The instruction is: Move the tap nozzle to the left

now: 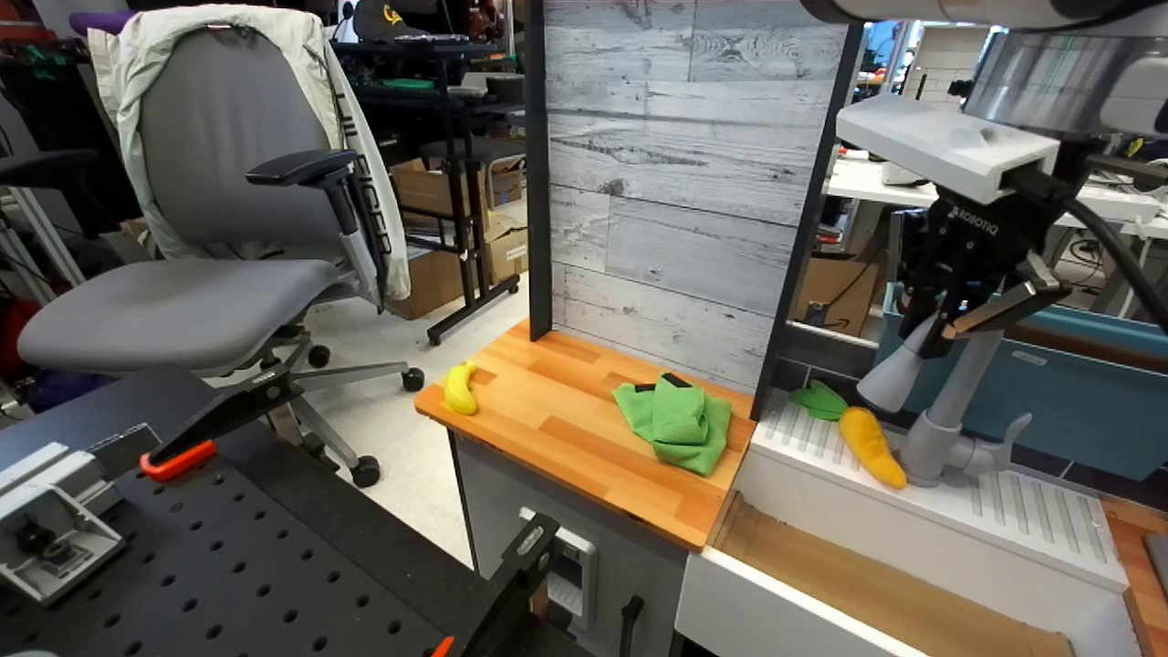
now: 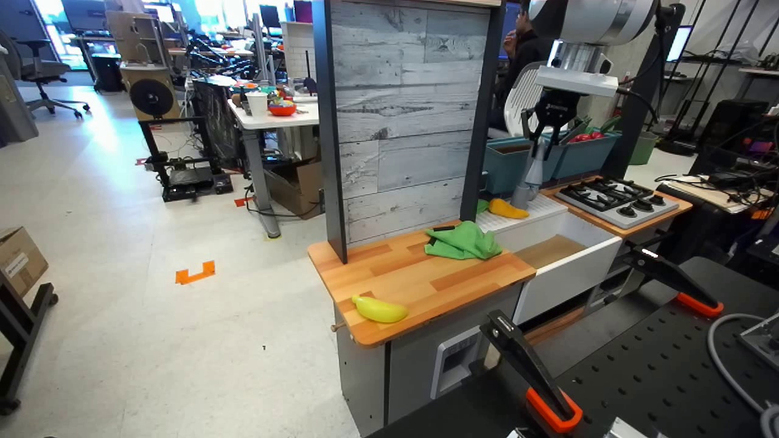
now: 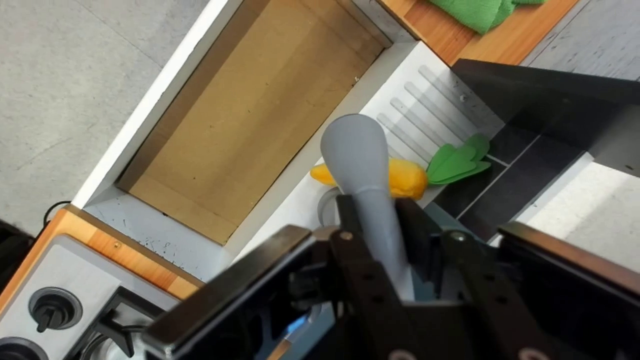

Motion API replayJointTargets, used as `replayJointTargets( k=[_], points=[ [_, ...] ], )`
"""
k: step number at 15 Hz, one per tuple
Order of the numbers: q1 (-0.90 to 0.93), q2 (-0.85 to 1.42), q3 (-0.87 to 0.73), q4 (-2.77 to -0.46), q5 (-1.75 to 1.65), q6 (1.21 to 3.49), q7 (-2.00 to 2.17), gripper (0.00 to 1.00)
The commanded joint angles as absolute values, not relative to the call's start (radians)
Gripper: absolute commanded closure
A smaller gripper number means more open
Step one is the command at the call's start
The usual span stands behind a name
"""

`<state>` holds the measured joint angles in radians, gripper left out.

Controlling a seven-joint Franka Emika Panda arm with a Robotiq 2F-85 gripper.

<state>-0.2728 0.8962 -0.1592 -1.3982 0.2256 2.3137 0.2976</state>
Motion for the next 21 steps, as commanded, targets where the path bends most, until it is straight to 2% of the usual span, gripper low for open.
replayJointTargets(
  k=[1, 15, 21],
  points=[
    [-0.296, 0.907, -0.107, -1.343, 0.284, 2.233, 0.307, 0.94],
    [-0.292, 0.986, -0.021, -1.107, 0.444, 2.126, 0.469, 0.94],
    [-0.304, 0.977, -0.022, -1.116, 0.456, 2.124, 0.456, 0.94]
  ],
)
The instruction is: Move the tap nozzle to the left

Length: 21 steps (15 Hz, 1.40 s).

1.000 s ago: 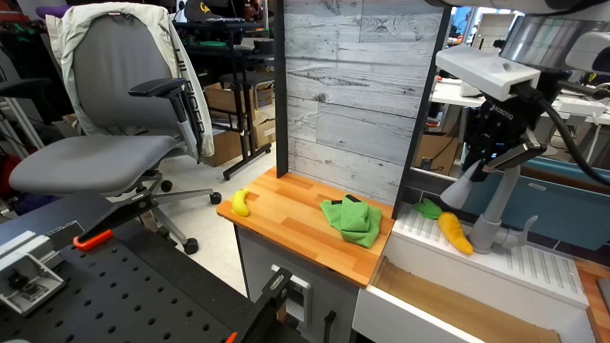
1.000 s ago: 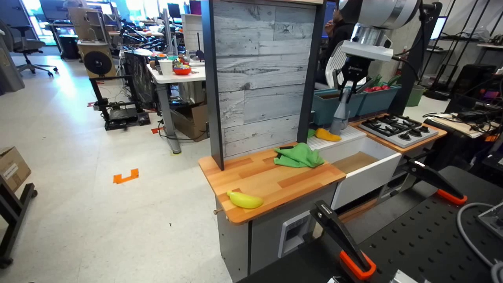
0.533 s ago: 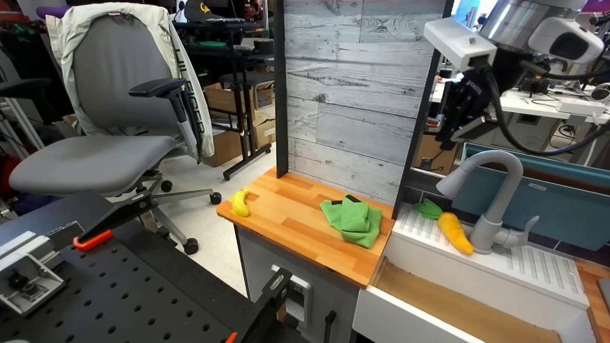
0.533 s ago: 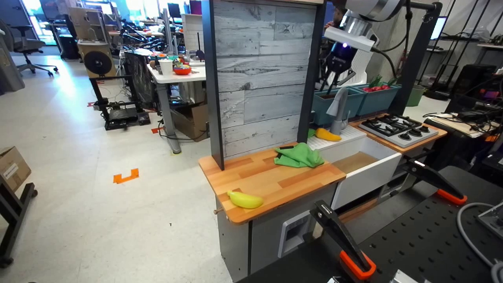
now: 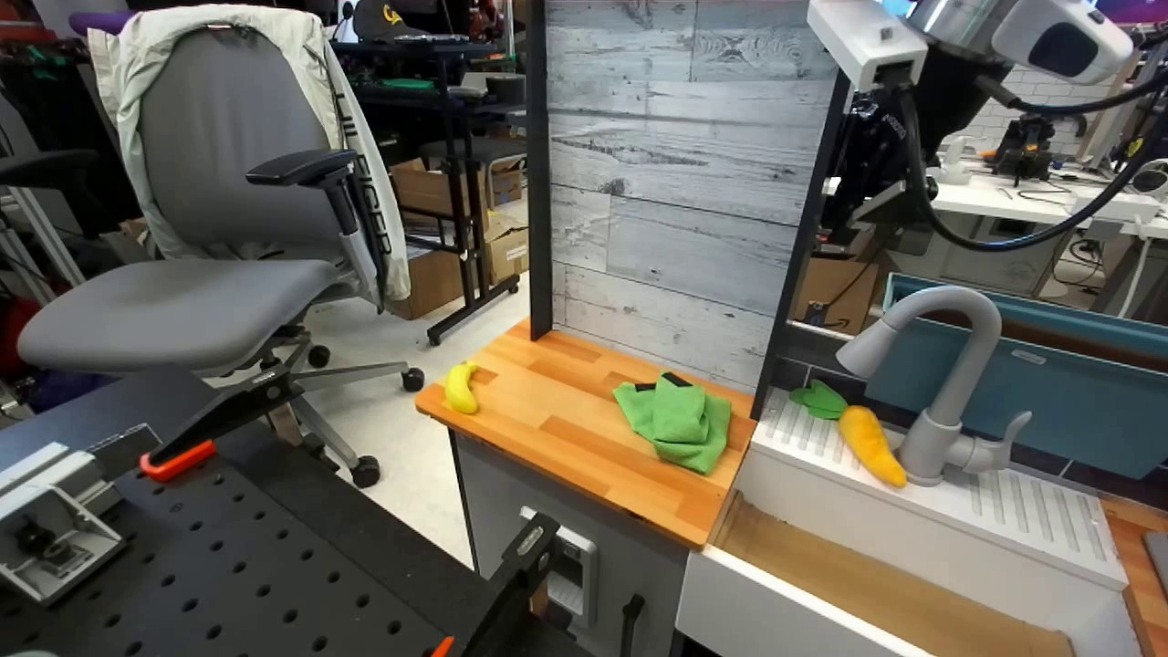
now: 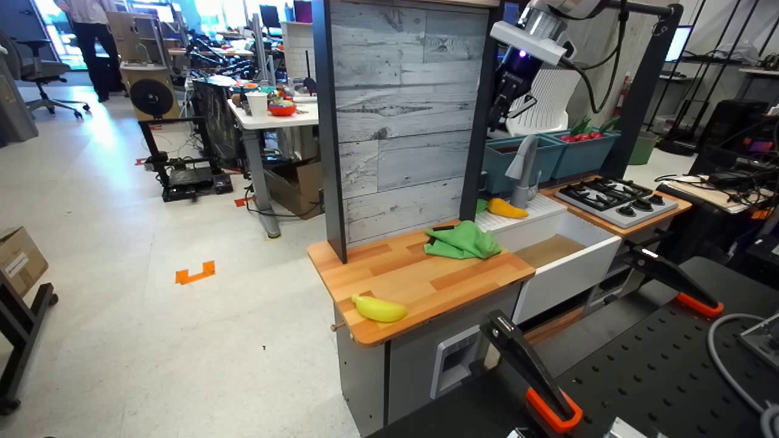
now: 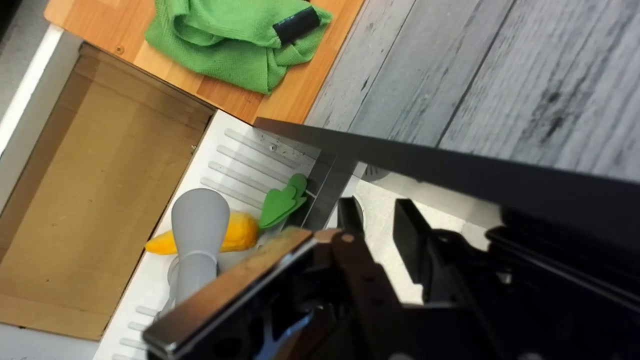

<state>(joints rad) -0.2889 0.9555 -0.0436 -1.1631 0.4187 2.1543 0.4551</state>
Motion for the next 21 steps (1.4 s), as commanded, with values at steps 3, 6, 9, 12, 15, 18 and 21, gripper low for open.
replayJointTargets(
  k=[3, 6, 9, 12, 15, 18, 21],
  points=[
    [-0.308, 0.957, -0.030, -1.149, 0.450, 2.114, 0.449, 0.48],
    [-0.318, 0.924, -0.035, -1.202, 0.450, 2.125, 0.434, 0.29],
    [-0.325, 0.881, -0.041, -1.269, 0.449, 2.140, 0.415, 0.05],
    [-0.338, 0.817, -0.046, -1.359, 0.454, 2.158, 0.377, 0.00],
    [-0.353, 0.735, -0.053, -1.456, 0.460, 2.156, 0.337, 0.00],
    [-0.367, 0.629, -0.056, -1.583, 0.471, 2.164, 0.264, 0.00],
    [-0.351, 0.671, -0.078, -1.524, 0.454, 2.135, 0.274, 0.00]
  ],
)
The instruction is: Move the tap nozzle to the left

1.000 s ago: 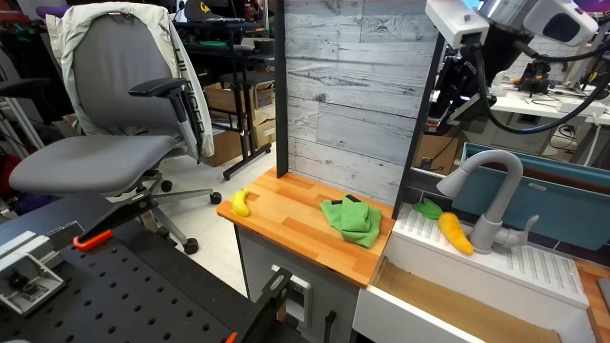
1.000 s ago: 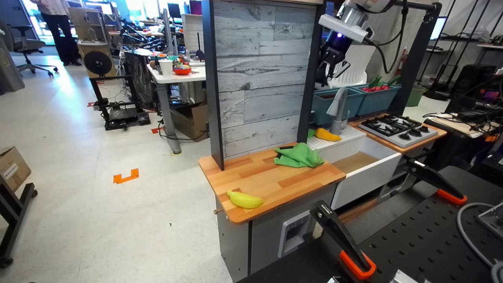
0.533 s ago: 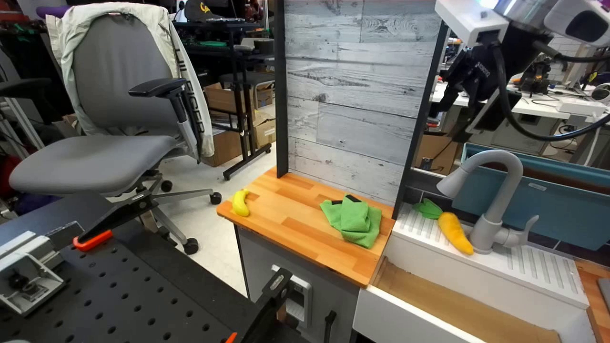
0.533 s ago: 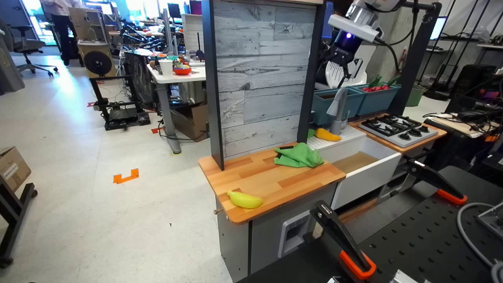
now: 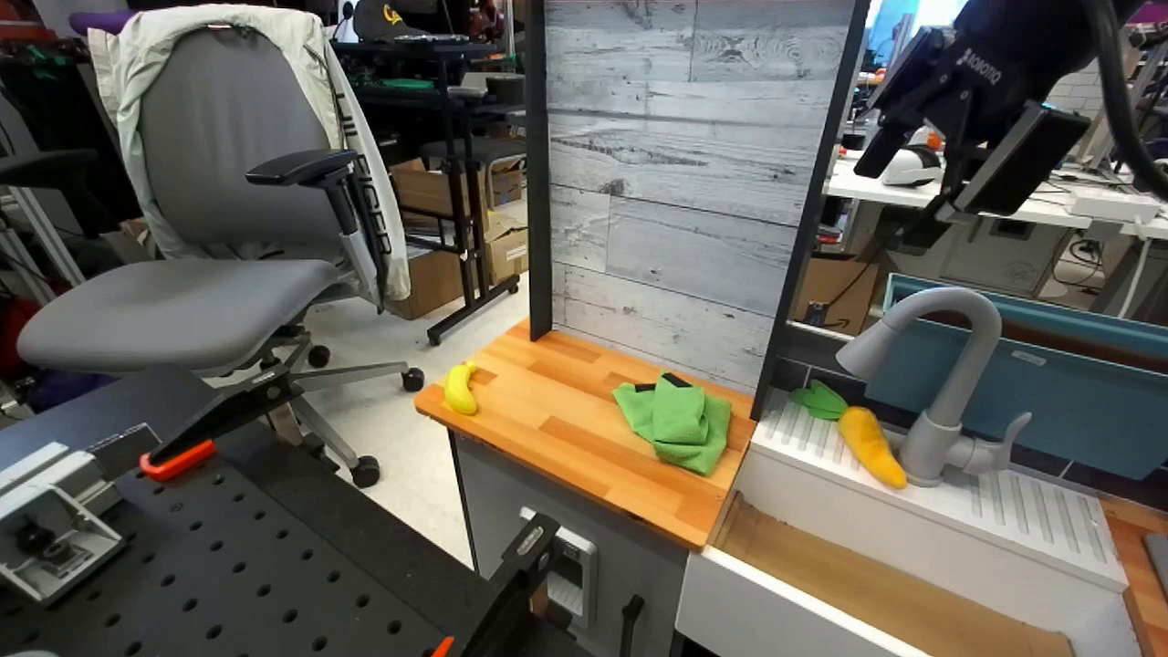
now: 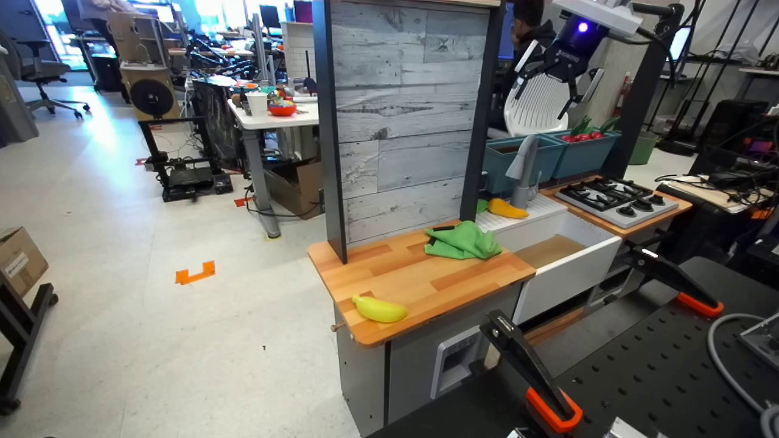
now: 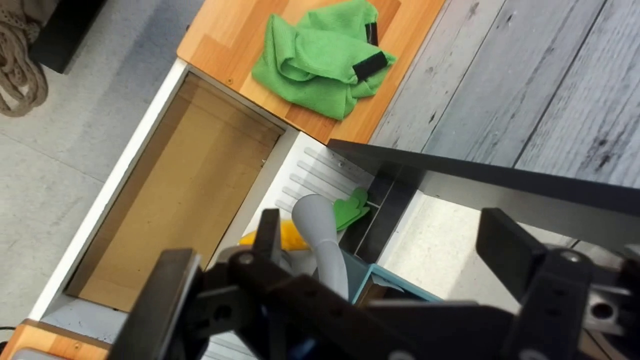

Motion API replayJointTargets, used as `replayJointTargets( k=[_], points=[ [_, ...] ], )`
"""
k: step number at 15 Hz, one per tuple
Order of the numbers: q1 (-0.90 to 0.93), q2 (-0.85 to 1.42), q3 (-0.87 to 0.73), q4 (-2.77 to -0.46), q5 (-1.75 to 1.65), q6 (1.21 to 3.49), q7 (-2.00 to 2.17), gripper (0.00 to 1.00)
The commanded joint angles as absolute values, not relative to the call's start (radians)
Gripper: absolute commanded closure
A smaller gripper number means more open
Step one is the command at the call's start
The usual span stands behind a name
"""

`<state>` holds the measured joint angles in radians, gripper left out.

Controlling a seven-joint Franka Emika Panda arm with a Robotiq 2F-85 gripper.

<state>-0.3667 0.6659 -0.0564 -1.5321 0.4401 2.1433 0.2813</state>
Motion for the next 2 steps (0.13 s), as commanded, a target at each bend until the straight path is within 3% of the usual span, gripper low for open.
replayJointTargets(
  k=[1, 2],
  points=[
    [-0.350, 0.647, -0.080, -1.553, 0.456, 2.136, 0.264, 0.00],
    [-0.349, 0.631, -0.081, -1.572, 0.456, 2.136, 0.261, 0.00]
  ],
)
